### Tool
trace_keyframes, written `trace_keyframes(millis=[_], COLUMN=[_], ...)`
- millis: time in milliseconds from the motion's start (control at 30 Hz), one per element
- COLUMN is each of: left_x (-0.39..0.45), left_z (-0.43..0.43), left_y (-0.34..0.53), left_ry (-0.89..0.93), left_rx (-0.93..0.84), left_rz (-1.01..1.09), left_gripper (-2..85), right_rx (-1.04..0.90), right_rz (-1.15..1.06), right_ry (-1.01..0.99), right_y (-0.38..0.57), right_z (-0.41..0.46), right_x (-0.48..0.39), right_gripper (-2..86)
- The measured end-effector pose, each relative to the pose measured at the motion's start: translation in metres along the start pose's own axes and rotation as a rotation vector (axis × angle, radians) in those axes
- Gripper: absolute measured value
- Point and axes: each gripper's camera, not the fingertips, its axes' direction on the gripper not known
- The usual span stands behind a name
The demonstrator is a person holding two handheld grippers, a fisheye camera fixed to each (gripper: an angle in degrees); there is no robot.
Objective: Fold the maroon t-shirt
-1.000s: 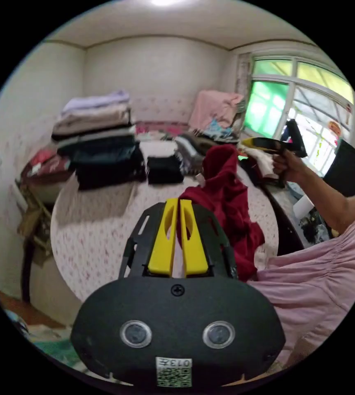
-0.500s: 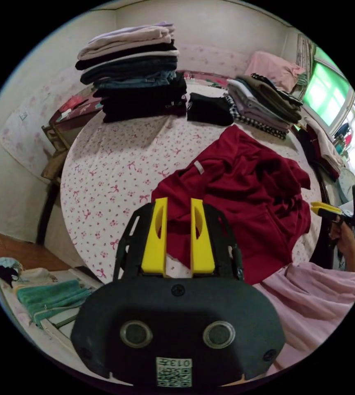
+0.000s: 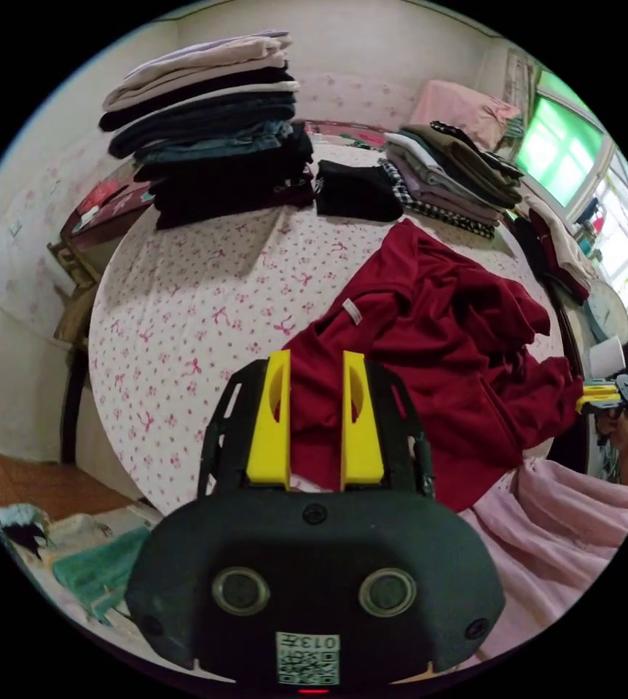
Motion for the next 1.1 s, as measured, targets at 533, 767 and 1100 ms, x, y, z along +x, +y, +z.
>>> trace_keyframes(millis=[533, 767, 1100], left_x=[0.055, -0.033, -0.153], left_z=[0.103, 0.017, -0.101], left_y=[-0.119, -0.117, -0.081], left_ry=[0.148, 0.341, 0.079], left_rx=[-0.143, 0.050, 0.426], left_rz=[0.616, 0.492, 0.123], left_gripper=[3.9, 1.1, 2.1], right_rx=[0.079, 0.023, 0.452], right_rz=[0.274, 0.249, 0.017], right_ry=[0.480, 0.583, 0.750], right_y=[-0.094, -0.110, -0.182], right_z=[0.048, 0.018, -0.051], right_x=[-0.156, -0.191, -0.254], right_gripper=[9.4, 4.3, 6.5])
